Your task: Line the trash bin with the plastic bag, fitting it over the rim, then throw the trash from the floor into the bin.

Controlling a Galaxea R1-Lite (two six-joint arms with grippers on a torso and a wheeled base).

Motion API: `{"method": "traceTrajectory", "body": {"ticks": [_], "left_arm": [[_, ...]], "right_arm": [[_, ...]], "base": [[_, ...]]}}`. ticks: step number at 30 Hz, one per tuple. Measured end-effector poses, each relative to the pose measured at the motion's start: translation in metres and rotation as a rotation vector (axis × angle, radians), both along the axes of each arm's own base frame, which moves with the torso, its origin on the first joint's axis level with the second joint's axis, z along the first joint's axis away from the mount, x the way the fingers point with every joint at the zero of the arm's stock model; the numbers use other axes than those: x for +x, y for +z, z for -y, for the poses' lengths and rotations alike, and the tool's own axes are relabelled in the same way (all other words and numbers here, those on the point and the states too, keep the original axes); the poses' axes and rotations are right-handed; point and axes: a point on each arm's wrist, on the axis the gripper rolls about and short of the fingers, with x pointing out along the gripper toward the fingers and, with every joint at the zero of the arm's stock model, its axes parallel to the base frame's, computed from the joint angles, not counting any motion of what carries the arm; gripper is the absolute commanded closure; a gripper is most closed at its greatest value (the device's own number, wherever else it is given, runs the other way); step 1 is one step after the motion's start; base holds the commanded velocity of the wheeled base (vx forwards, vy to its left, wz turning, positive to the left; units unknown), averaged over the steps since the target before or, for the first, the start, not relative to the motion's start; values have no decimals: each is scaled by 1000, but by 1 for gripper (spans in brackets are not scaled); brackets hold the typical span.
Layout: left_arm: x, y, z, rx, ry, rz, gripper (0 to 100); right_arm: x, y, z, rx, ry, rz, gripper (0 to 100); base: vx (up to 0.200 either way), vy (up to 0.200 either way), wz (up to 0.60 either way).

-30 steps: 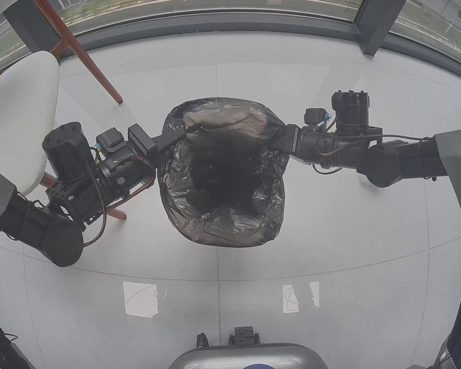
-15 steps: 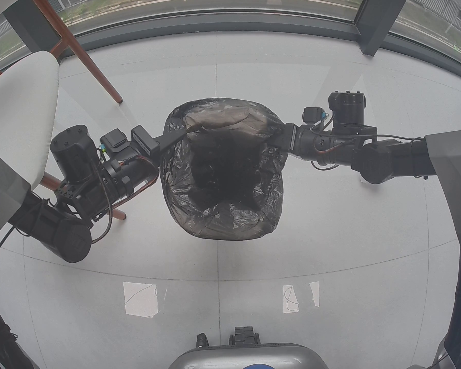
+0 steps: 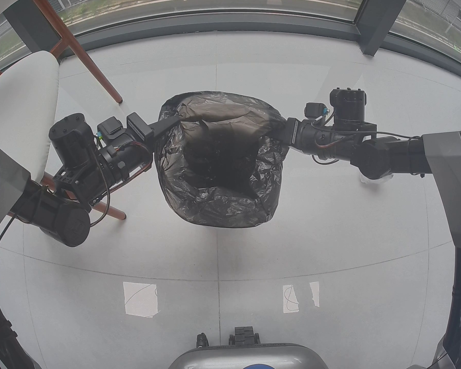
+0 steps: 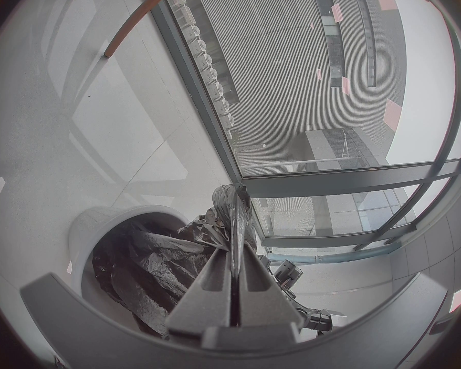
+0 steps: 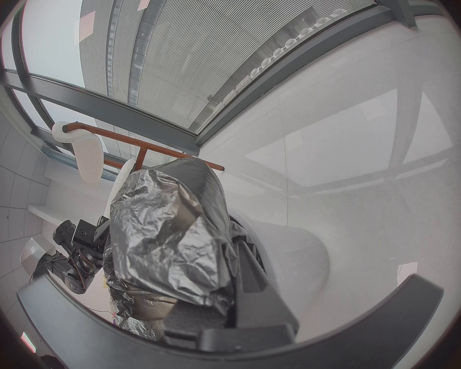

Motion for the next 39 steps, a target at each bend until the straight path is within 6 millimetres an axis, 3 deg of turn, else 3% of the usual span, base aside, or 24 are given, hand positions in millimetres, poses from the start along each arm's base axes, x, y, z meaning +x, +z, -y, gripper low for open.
{"method": "traceTrajectory", "body": {"ticks": [39], "left_arm": [[-1,-4,0,16,-34,-8,100]], "right_arm": [[-7,-4,-3,-12,6,-20,100]], "base": [[0,0,0]]}}
